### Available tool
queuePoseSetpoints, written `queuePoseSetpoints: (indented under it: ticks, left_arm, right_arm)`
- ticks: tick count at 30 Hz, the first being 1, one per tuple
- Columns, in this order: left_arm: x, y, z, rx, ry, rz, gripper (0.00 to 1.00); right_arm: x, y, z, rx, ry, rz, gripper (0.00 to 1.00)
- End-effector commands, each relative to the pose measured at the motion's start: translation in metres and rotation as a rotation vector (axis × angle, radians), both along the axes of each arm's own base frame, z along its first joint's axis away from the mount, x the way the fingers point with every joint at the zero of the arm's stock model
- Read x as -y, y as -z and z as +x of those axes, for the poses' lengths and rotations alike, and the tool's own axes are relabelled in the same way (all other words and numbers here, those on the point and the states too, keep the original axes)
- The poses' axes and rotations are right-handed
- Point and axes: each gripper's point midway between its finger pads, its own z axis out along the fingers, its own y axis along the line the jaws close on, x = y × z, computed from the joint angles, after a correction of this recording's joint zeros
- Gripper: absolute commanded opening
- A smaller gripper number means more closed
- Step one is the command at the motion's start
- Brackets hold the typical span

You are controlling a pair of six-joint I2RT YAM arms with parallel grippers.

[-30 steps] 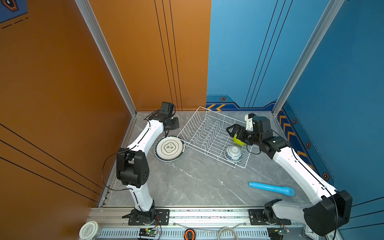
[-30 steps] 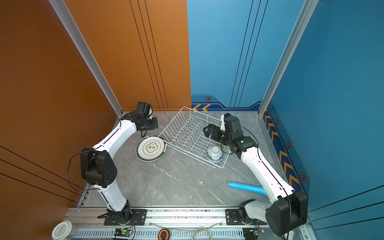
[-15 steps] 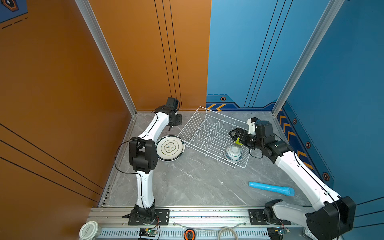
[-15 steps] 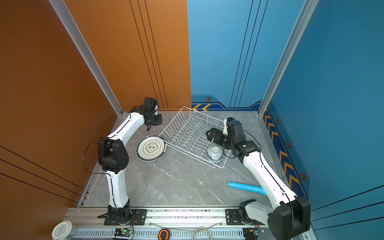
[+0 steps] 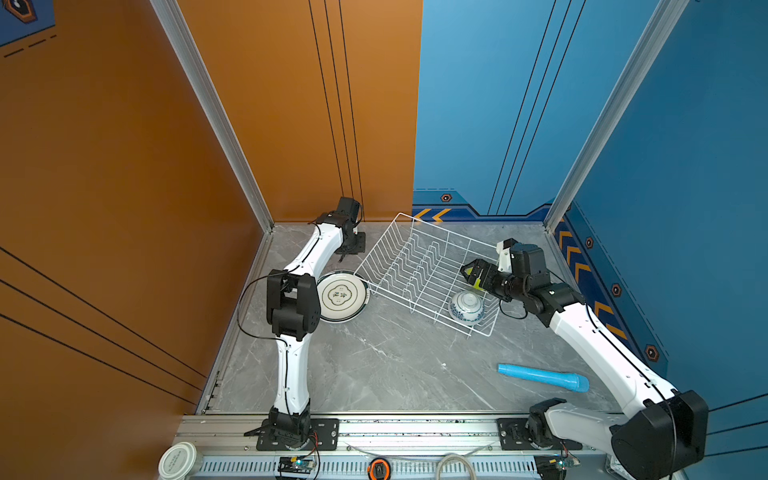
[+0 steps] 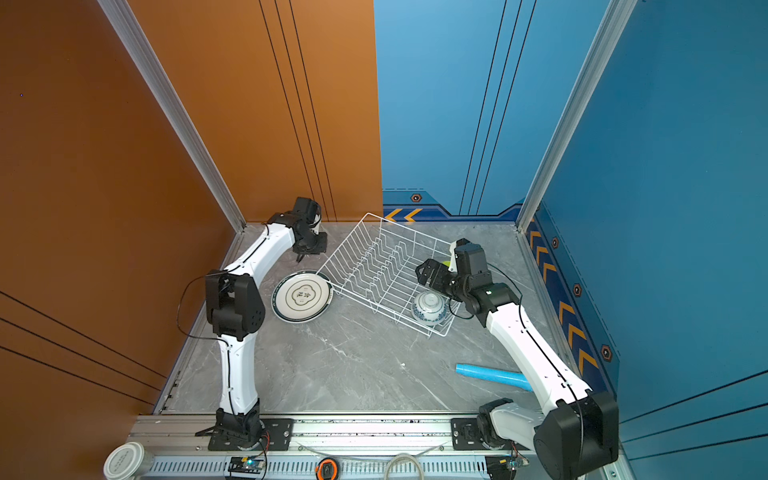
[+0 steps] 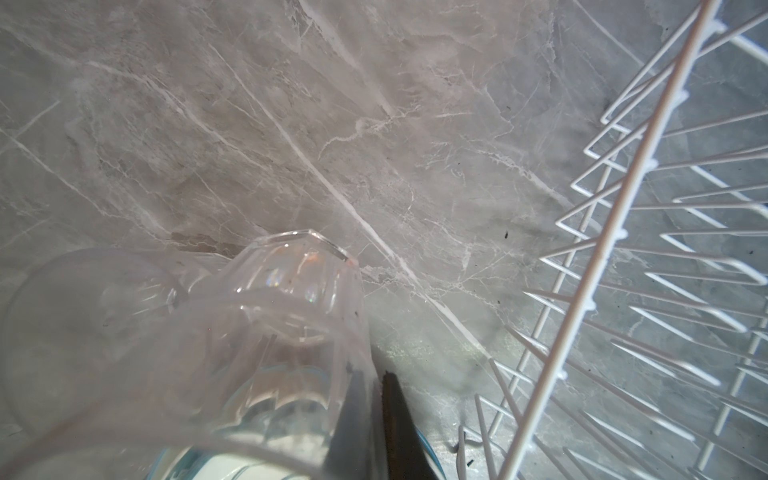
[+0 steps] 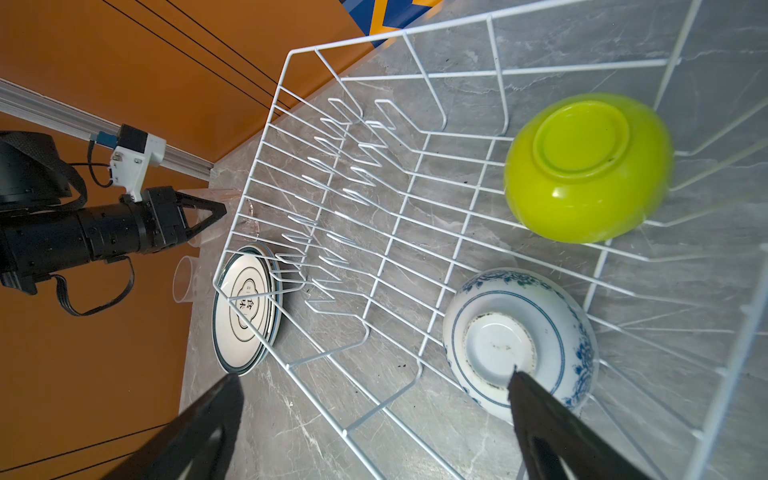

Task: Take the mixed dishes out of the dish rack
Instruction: 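Lower the glass onto the table and open the left gripper while right gripper descends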

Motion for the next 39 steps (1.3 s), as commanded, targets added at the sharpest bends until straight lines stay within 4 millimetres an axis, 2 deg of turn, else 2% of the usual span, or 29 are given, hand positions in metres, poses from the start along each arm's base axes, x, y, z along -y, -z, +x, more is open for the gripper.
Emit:
queuePoseSetpoints:
  ticks: [1,7,14,15,16,19,20,22,24,26,29,30,35,39]
  left_arm:
    - [0.003,0.003,0.003,-0.011,0.025,0.014,0.0]
    - [0.005,0.013,0.008,-0.046,0.018,-0.003,0.0]
    - [0.0,0.033,0.007,-0.118,-0.012,-0.066,0.0]
    - [0.001,0.035,0.007,-0.125,-0.009,-0.07,0.02]
    - [0.001,0.037,0.006,-0.13,-0.007,-0.073,0.1]
    - [0.002,0.045,0.005,-0.149,-0.004,-0.073,0.11]
    - [0.001,0.047,0.004,-0.155,-0.004,-0.073,0.15]
    - [0.0,0.048,0.002,-0.166,-0.005,-0.073,0.34]
    - [0.003,0.045,0.001,-0.167,0.001,-0.087,0.44]
    - [0.006,0.037,0.0,-0.157,0.005,-0.102,0.58]
    - [0.006,0.022,-0.001,-0.133,-0.02,-0.128,0.85]
    - [0.007,0.016,-0.002,-0.128,-0.026,-0.145,1.0]
    - [0.013,-0.011,-0.006,-0.092,-0.019,-0.2,0.98]
    - [0.009,-0.028,-0.013,-0.065,-0.034,-0.188,0.98]
  right_arm:
    - [0.011,0.017,-0.004,-0.038,0.014,-0.069,1.0]
    - [0.02,0.028,-0.008,-0.069,0.019,-0.146,1.0]
    - [0.026,0.055,-0.009,-0.148,0.001,-0.213,1.0]
    - [0.024,0.059,-0.009,-0.163,-0.006,-0.211,1.0]
    - [0.022,0.064,-0.008,-0.178,-0.014,-0.208,1.0]
    - [0.018,0.073,-0.006,-0.208,-0.034,-0.204,1.0]
    - [0.016,0.074,-0.006,-0.216,-0.039,-0.203,1.0]
    - [0.015,0.077,-0.005,-0.226,-0.049,-0.221,1.0]
    - [0.018,0.08,-0.006,-0.238,-0.048,-0.257,1.0]
    - [0.021,0.081,-0.007,-0.249,-0.049,-0.291,1.0]
    - [0.023,0.086,-0.008,-0.269,-0.053,-0.319,1.0]
    - [0.022,0.088,-0.009,-0.275,-0.061,-0.325,1.0]
    - [0.022,0.103,-0.008,-0.313,-0.065,-0.376,1.0]
    - [0.024,0.111,-0.007,-0.346,-0.075,-0.439,1.0]
